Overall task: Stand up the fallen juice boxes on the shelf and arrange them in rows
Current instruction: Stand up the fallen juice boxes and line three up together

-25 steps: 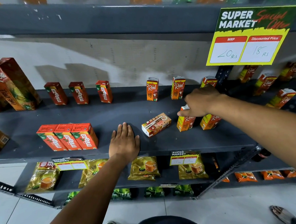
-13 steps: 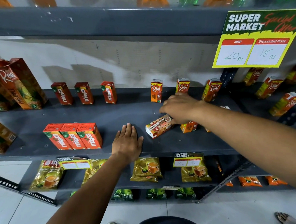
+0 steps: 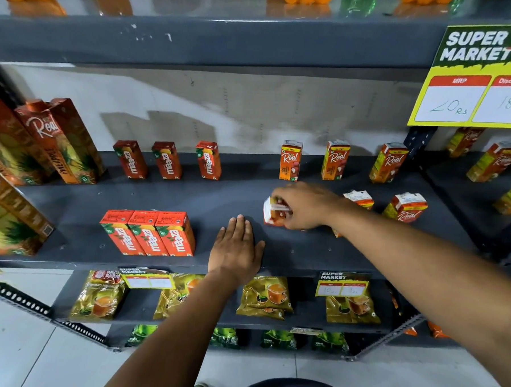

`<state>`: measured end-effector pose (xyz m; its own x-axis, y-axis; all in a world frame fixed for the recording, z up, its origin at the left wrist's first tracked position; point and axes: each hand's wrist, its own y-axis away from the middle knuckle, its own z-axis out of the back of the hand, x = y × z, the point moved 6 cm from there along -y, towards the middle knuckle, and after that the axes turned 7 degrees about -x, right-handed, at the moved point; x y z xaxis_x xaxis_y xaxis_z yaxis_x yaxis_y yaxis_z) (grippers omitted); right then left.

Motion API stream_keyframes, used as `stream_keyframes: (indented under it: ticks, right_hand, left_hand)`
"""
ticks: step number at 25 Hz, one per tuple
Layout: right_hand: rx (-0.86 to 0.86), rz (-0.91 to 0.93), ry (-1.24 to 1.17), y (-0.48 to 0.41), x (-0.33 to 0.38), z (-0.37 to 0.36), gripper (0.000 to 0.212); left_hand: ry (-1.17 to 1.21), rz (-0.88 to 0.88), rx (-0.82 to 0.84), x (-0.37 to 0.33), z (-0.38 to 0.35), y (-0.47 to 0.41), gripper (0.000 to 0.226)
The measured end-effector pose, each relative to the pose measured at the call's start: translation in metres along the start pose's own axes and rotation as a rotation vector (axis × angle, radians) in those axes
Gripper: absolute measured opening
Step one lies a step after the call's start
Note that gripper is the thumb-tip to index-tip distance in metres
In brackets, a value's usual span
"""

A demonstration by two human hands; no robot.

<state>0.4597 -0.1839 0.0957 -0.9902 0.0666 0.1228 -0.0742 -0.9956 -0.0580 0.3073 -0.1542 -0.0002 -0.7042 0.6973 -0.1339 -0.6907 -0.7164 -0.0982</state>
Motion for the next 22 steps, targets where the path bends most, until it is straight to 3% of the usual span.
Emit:
stream_keyframes:
  ticks: [4,9,12,17,20,22]
  right_hand:
    - [-0.533,-0.429,-0.434,0.022,-0.008,0.001,0.071]
    - [-0.735,-0.687,-0.513,0.047,0.002,-0.038,0.073]
    - [-0.804,-0.670,-0.568,0.050,0.007,-0.044,0.075]
    - [-0.760,-0.667,-0.665,0.061,0.005,-0.049,0.085]
    - [-0.871,-0.404,-0.585,0.073,0.008,-0.009,0.078]
    - [-0.778,-0.123,-0.432,0.061,0.012,0.030,0.065]
  left_hand:
    - [0.004,0.007,0.000,-0.002,0.000,0.000,0.068]
    - [0.004,0.007,-0.010,0.001,0.004,-0.001,0.067]
    - [-0.003,0.014,-0.014,0.004,0.005,0.001,0.068]
    - [-0.006,0.000,0.001,0.001,0.000,-0.001,0.068]
    - [-0.004,-0.010,0.007,-0.002,0.000,0.000,0.069]
    - [0.000,-0.008,0.008,-0.001,0.000,-0.001,0.068]
